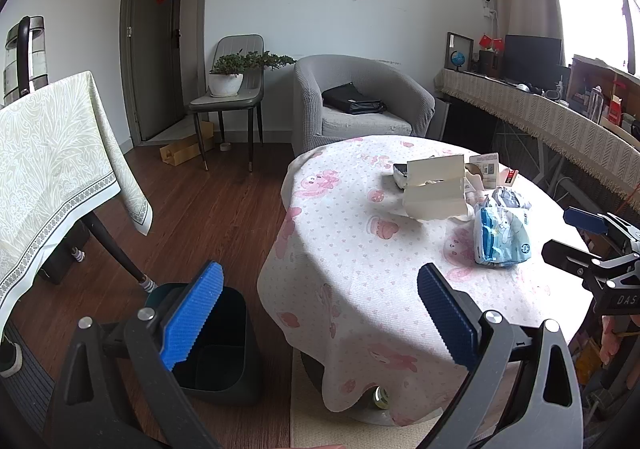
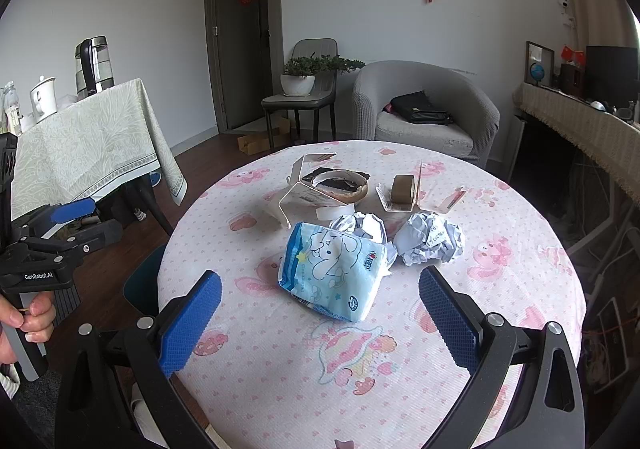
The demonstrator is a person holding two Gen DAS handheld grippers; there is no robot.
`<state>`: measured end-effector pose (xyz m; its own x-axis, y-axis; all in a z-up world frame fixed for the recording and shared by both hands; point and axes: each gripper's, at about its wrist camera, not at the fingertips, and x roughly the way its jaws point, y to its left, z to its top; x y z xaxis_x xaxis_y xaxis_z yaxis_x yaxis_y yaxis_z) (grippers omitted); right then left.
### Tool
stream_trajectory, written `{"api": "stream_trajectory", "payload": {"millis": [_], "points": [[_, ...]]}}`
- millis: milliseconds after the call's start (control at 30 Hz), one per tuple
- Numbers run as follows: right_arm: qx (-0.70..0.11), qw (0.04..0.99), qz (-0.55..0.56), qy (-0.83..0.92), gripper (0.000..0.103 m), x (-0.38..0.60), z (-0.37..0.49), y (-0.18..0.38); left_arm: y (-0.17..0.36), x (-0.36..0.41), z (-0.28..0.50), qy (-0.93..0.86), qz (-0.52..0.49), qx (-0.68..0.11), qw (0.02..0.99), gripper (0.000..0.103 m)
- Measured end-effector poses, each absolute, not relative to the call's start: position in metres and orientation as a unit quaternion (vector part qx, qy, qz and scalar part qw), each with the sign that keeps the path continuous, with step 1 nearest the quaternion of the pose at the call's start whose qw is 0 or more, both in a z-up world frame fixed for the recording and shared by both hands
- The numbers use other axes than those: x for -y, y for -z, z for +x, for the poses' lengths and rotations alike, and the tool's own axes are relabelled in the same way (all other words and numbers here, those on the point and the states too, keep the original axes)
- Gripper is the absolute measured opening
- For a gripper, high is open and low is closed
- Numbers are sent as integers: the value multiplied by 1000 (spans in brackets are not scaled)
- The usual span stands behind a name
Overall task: Collect trash
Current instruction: 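Move the left gripper toward the blue cartoon wipes pack on the table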
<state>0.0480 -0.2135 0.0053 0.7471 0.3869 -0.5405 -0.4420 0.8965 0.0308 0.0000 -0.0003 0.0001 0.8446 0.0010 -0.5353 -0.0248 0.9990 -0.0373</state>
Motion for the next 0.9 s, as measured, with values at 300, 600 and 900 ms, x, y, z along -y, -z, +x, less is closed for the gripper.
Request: {"api": "stream_trajectory", "payload": {"millis": [300, 600, 900], "points": [[-278, 933, -49, -222, 100, 213, 48, -4, 0, 0, 0, -6, -21, -278, 960, 99], [-278, 933, -51, -222, 100, 213, 49, -4, 0, 0, 0, -7, -21, -279, 960, 99], [-278, 933, -51, -222, 100, 212, 48, -4, 0, 0, 0, -6, -21, -279, 960, 99]]}}
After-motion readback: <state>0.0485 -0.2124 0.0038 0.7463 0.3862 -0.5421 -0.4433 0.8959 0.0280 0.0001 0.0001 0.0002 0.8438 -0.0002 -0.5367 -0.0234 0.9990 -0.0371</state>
